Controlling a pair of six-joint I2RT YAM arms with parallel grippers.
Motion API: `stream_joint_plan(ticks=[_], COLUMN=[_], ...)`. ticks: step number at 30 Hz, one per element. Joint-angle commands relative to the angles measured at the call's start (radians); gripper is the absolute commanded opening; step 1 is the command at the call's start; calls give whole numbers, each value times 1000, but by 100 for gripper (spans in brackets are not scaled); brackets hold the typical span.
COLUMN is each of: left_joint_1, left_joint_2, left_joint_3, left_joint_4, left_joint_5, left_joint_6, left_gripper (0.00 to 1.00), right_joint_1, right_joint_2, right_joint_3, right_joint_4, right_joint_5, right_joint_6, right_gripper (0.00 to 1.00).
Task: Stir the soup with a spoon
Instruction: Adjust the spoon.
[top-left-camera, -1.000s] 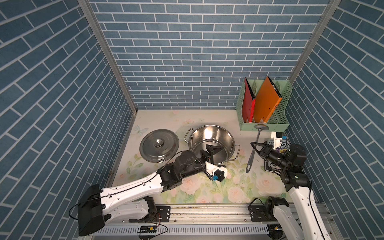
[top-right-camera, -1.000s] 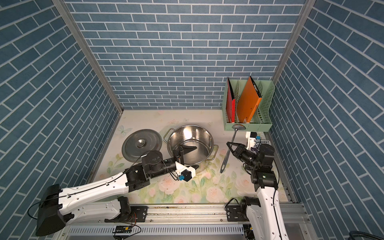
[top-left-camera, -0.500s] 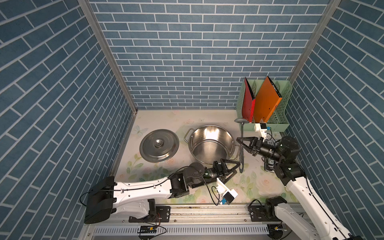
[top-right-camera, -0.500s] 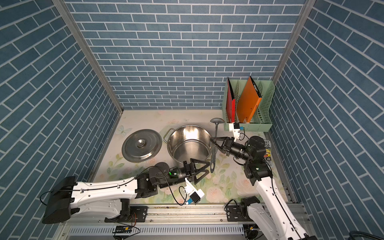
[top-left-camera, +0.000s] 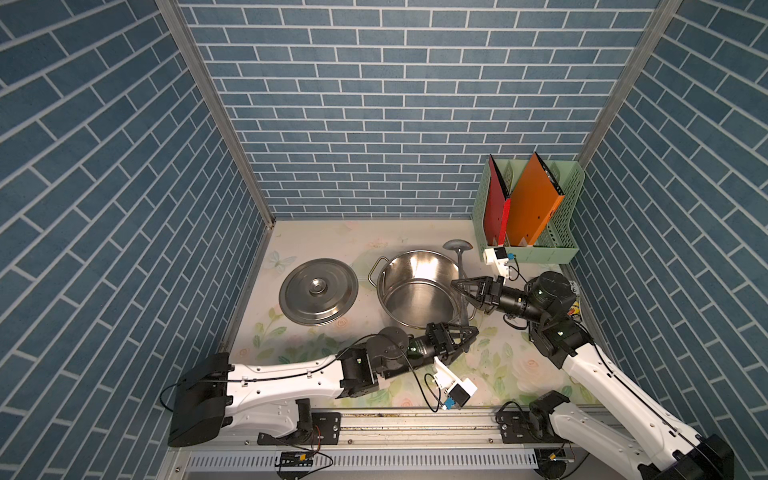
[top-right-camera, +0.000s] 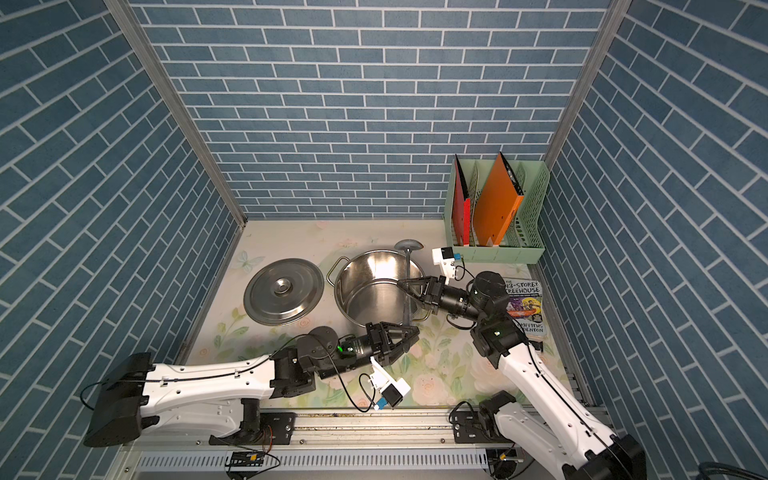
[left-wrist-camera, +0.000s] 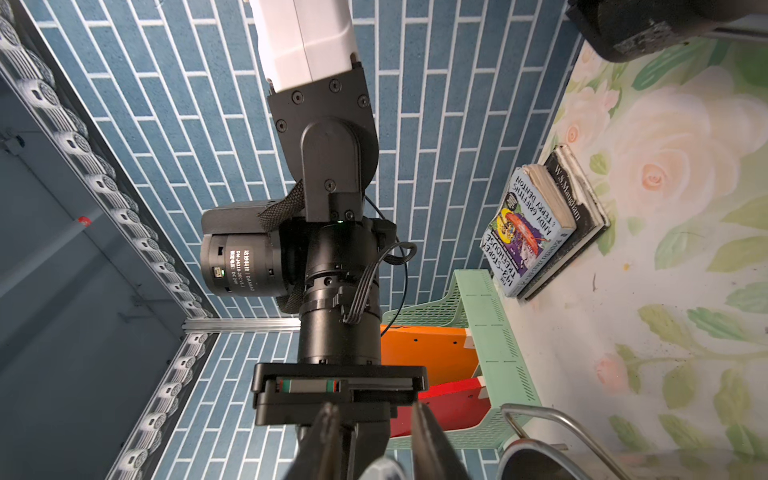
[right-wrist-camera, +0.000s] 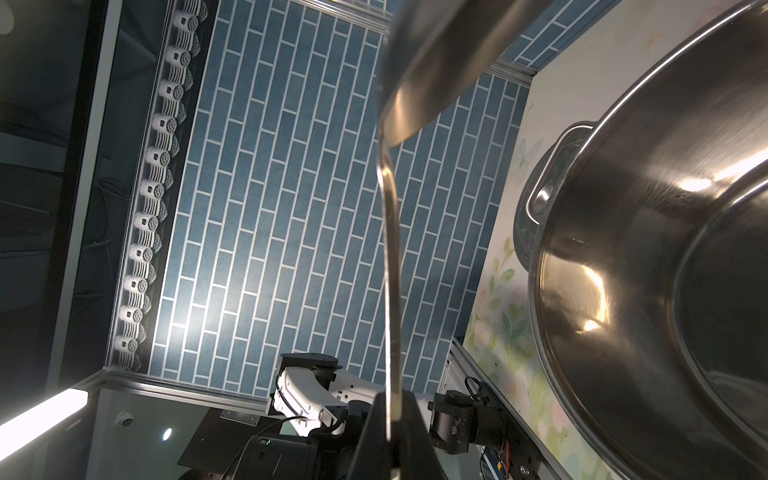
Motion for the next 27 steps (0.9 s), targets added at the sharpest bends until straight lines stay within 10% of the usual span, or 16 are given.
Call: stream_joint_plan(ticks=[1, 11, 15, 19, 27], left_joint_1=[-4, -4, -1, 10, 65], left_joint_2=[-13, -37, -41, -38, -55], left_joint_3=[6, 63, 85, 125, 356], left_joint_4=[19, -19, 54, 70, -159], left_joint_5=[-26, -68, -142, -193, -323], left_joint_6=[-24, -118, -227, -307, -831], left_gripper=[9, 0, 0, 0, 0], right_joint_1=[15, 23, 24, 24, 23], right_joint_2=[-5, -21, -61, -137, -382], right_joint_3=[7, -7, -7, -48, -119], right_joint_4=[67, 68, 16, 3, -153], right_joint_5=[17, 22, 80, 145, 334], right_joint_6=[14, 10, -50, -119, -413], right_gripper=[0, 1, 60, 97, 100])
